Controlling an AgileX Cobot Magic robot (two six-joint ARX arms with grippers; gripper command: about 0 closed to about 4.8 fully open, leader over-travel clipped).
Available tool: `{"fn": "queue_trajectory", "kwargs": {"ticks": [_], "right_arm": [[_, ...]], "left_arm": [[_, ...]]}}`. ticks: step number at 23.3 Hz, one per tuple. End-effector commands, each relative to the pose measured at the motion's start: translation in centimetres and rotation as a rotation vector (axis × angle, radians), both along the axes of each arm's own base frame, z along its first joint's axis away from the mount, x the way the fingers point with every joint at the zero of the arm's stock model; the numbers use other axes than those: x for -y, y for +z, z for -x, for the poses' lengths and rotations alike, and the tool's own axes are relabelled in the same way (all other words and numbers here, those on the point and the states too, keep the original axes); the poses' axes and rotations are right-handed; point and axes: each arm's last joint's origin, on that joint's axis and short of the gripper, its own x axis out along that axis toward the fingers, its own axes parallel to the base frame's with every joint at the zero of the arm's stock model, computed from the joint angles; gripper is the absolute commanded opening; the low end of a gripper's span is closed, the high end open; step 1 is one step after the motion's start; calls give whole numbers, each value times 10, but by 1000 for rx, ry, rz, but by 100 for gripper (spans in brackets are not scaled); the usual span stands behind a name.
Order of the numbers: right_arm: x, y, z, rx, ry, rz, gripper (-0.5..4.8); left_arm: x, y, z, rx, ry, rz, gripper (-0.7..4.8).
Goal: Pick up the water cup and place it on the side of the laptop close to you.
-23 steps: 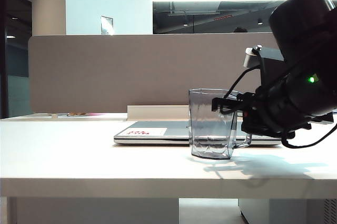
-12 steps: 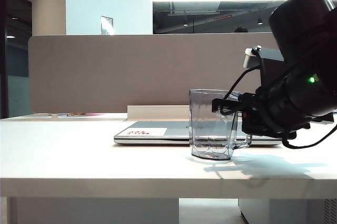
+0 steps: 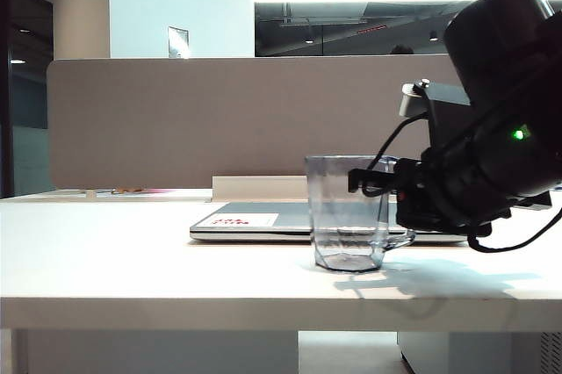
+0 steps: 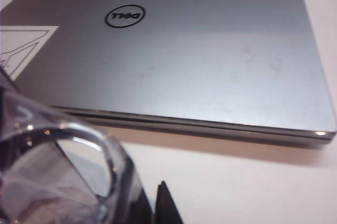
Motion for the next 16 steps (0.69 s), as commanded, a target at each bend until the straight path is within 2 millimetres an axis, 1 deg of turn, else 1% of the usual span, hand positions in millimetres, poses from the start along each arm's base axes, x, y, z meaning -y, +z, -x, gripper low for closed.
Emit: {"fn": "queue_trajectory", "kwargs": {"ticks": [1, 2, 3, 10, 12, 16], "right_arm": [[-4, 2, 1, 19, 14, -6, 69], [-4, 3, 1, 20, 18, -7, 79], [-6, 3, 2, 23, 24, -9, 100], [-12, 4, 6, 44, 46, 38, 100], [-12, 5, 7, 48, 42, 38, 115], [-14, 7, 9, 51, 42, 42, 117]], "left_arm": [[0, 2, 0, 11, -7, 3, -6], [0, 2, 0, 12, -7, 3, -6], [0, 2, 0, 12, -7, 3, -6], [1, 2, 0, 12, -12, 4, -6], [1, 2, 0, 12, -22, 4, -6], [1, 2, 0, 12, -29, 4, -6]]}}
